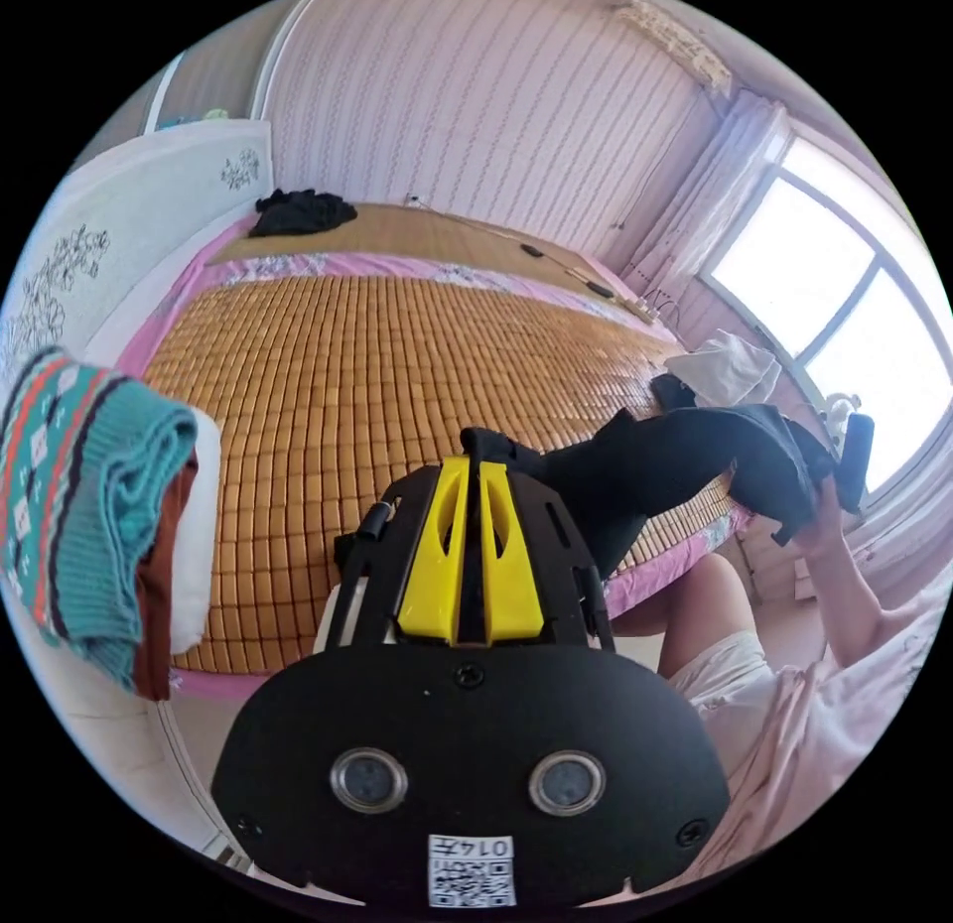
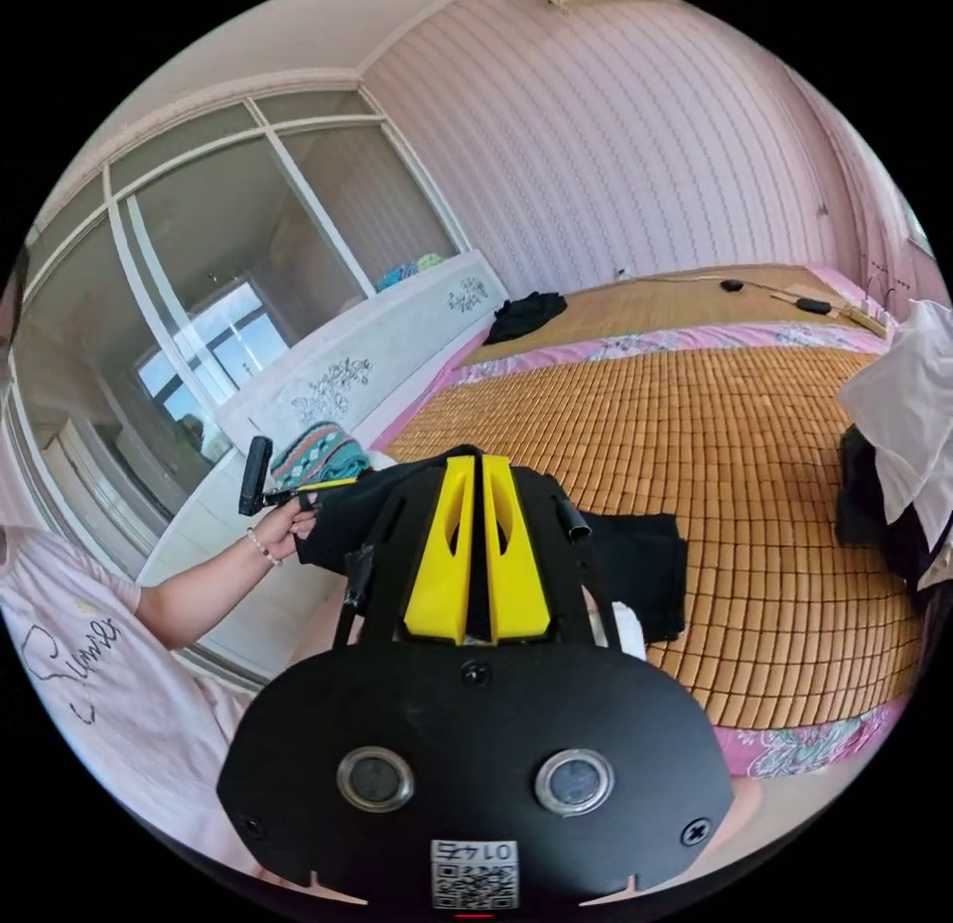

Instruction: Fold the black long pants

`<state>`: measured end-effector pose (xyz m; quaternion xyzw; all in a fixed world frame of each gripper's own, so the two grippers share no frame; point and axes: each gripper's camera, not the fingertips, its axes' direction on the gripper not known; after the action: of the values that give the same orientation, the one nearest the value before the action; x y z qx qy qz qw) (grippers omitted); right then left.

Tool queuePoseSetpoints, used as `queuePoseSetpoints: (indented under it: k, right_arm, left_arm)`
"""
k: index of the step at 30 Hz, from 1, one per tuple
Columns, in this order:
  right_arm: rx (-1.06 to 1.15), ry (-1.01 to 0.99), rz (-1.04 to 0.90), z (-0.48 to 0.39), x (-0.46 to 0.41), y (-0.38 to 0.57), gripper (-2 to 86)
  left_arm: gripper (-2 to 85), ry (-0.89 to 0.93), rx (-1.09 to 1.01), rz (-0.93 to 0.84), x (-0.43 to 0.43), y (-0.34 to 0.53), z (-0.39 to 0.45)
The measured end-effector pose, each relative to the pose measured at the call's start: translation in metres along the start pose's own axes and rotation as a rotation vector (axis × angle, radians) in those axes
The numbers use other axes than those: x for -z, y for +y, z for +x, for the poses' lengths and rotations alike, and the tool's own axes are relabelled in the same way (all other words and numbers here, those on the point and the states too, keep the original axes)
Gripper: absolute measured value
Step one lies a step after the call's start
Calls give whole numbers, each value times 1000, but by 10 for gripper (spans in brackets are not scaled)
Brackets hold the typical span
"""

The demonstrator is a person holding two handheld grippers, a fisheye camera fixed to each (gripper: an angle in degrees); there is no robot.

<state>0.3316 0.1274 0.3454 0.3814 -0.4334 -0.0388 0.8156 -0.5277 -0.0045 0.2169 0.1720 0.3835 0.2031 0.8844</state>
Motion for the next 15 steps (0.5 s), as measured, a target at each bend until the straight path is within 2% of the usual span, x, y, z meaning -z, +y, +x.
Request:
queuePoseSetpoints:
  k: [4,8,10,11,13,15]
  right_arm:
    - [-94,125,270,51,106,-29,0]
    - [-221,362,348,101,183,-18,5]
    - [-318,563,262,140,203,4,11]
    - [-341,599,219,152,202,10,13]
    - [-451,693,44,189,189,35,19]
    - [-464,793,-42,197,174,46,21]
  left_arm:
    - [-9,-3,-19,190,50,-9,8]
    - [-6,11,37,271,83,23,-10]
    - [4,-26,114,212,76,61,-29]
    - [8,-39,149,175,69,72,-36]
    - [37,-83,367,-16,32,117,-65]
    - [43,-80,456,-76,15,147,-73]
